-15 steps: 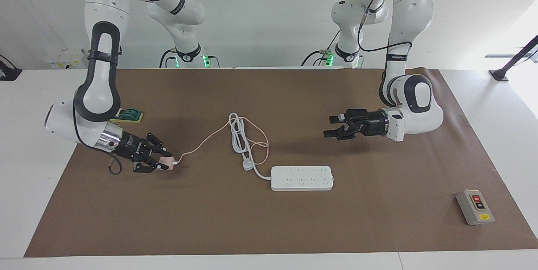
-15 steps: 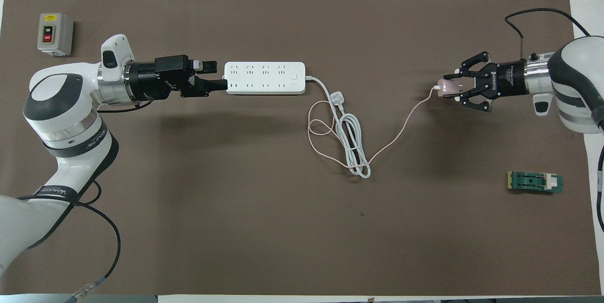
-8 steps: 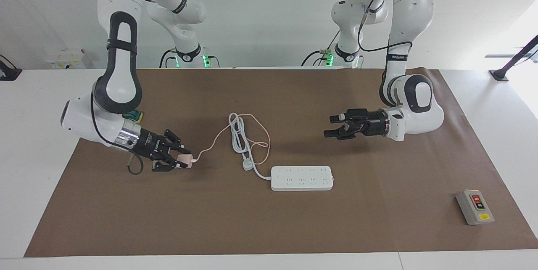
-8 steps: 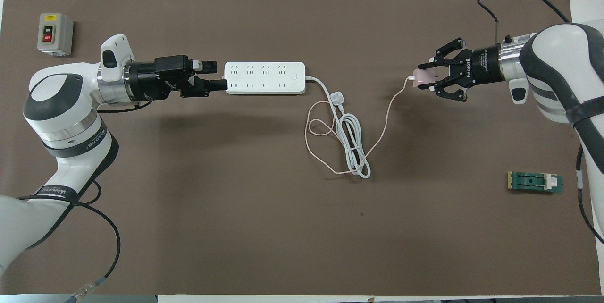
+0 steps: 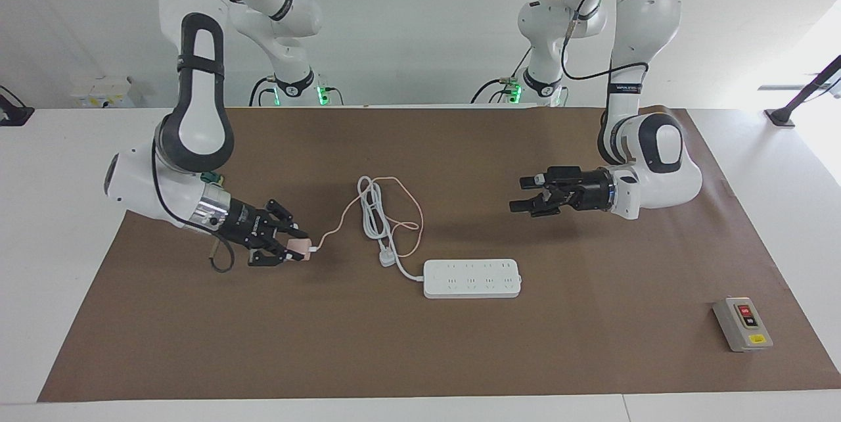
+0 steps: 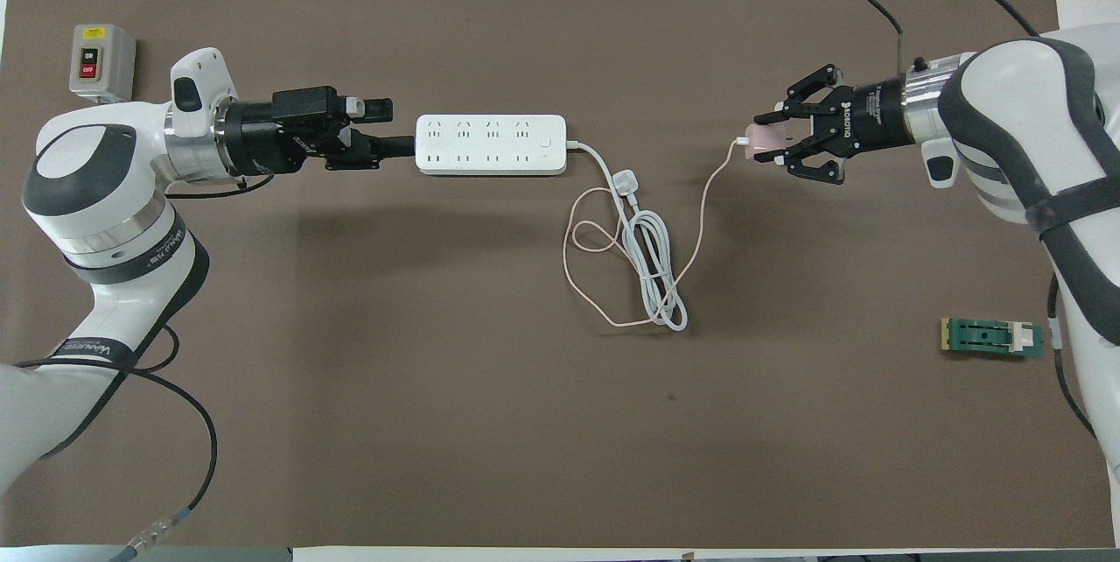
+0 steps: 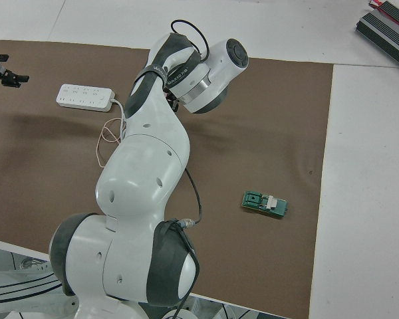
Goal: Plug charger into power strip
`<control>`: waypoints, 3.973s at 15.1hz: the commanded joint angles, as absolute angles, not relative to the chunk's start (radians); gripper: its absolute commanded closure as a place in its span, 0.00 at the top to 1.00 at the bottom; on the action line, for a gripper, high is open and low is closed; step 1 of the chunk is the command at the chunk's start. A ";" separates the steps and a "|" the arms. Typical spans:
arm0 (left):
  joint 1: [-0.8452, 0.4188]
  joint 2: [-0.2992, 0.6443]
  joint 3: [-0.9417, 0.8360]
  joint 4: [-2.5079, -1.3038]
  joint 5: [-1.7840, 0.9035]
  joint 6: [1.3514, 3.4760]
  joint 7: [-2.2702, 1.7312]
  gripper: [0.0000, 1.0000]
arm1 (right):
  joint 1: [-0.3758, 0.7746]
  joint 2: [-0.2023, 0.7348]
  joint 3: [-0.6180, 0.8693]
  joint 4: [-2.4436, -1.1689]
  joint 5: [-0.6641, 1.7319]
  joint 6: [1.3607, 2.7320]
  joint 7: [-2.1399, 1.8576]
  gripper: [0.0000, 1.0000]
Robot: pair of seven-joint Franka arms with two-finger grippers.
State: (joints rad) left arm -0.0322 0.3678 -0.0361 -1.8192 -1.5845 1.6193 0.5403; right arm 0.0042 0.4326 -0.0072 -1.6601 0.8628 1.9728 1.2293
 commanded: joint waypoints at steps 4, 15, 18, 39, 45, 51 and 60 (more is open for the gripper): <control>-0.026 0.359 -0.032 -1.813 -1.571 1.603 0.522 1.00 | 0.192 0.393 -0.014 -1.620 0.842 2.075 1.414 0.00; -0.049 0.442 -0.037 -1.724 -1.575 1.637 0.531 1.00 | 0.400 0.387 -0.012 -1.503 0.762 2.154 1.681 0.00; -0.067 0.497 -0.038 -1.660 -1.578 1.652 0.531 1.00 | 0.432 0.387 -0.009 -1.502 0.762 2.183 1.689 0.00; -0.127 0.454 -0.037 -1.724 -1.574 1.700 0.538 1.00 | 0.483 0.449 -0.009 -1.450 0.744 2.240 1.704 0.00; -0.137 0.460 -0.037 -1.732 -1.574 1.700 0.565 1.00 | 0.482 0.449 -0.009 -1.450 0.744 2.241 1.703 0.00; -0.144 0.476 -0.040 -1.726 -1.583 1.706 0.566 1.00 | 0.477 0.449 -0.009 -1.450 0.749 2.241 1.701 0.00; -0.167 0.503 -0.041 -1.706 -1.629 1.713 0.595 1.00 | 0.477 0.449 -0.009 -1.450 0.752 2.241 1.701 0.00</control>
State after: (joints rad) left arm -0.1504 0.4830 -0.0490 -1.7202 -1.5966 1.7140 0.5618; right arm 0.4886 0.4353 -0.0159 -1.4785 0.7660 2.2581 1.6784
